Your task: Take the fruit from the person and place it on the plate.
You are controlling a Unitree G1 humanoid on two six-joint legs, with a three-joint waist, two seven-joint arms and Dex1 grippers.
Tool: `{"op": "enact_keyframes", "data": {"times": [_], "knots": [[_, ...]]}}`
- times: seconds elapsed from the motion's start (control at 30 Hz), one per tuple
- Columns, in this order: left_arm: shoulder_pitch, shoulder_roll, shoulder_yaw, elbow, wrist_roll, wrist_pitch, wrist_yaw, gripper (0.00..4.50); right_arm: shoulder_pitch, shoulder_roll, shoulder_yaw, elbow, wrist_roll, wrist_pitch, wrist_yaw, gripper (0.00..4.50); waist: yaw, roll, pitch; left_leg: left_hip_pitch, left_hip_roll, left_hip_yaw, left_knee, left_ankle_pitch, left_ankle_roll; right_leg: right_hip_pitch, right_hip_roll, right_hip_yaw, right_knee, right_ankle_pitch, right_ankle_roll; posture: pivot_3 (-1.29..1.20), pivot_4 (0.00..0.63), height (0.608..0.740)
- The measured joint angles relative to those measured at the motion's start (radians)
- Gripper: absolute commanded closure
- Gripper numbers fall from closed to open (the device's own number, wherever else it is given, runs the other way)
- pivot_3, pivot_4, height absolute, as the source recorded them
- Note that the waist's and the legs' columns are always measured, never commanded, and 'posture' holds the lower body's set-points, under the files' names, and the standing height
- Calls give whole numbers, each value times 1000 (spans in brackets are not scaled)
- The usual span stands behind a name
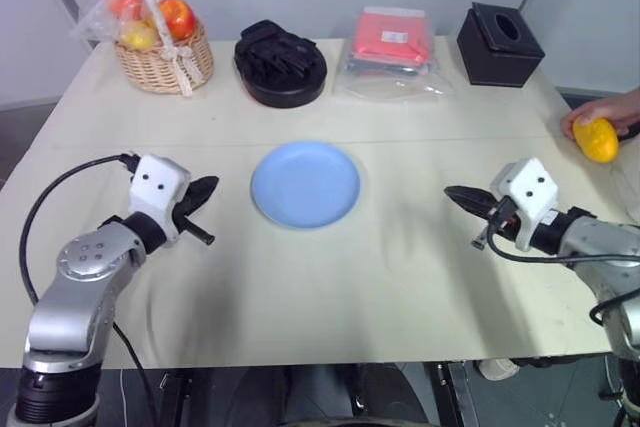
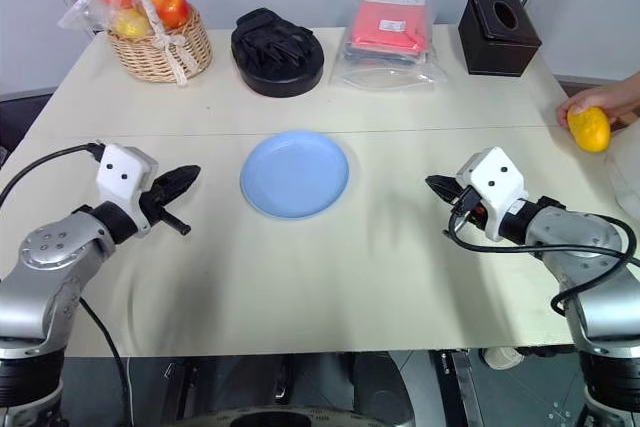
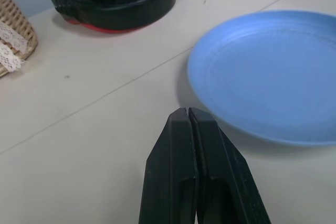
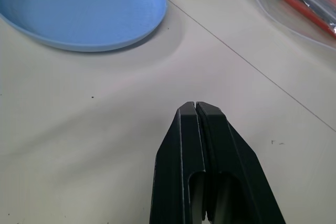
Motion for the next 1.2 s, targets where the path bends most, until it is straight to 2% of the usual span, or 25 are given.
{"op": "enact_keyframes", "data": {"times": [0.37, 1.2], "knots": [[11, 24, 27, -28, -33, 19, -3, 4472, 13, -1, -8, 0, 12, 0, 0, 4494, 1, 0, 0, 0, 0, 0, 0, 0, 0, 0, 0, 0, 0, 0, 0, 0, 150, 740], [-9, 9, 14, -19, -38, -5, 16, 4472, 13, 2, -1, -41, 44, 29, -58, 4494, 0, 0, 0, 0, 0, 0, 0, 0, 0, 0, 0, 0, 0, 0, 0, 0, 150, 740]]}}
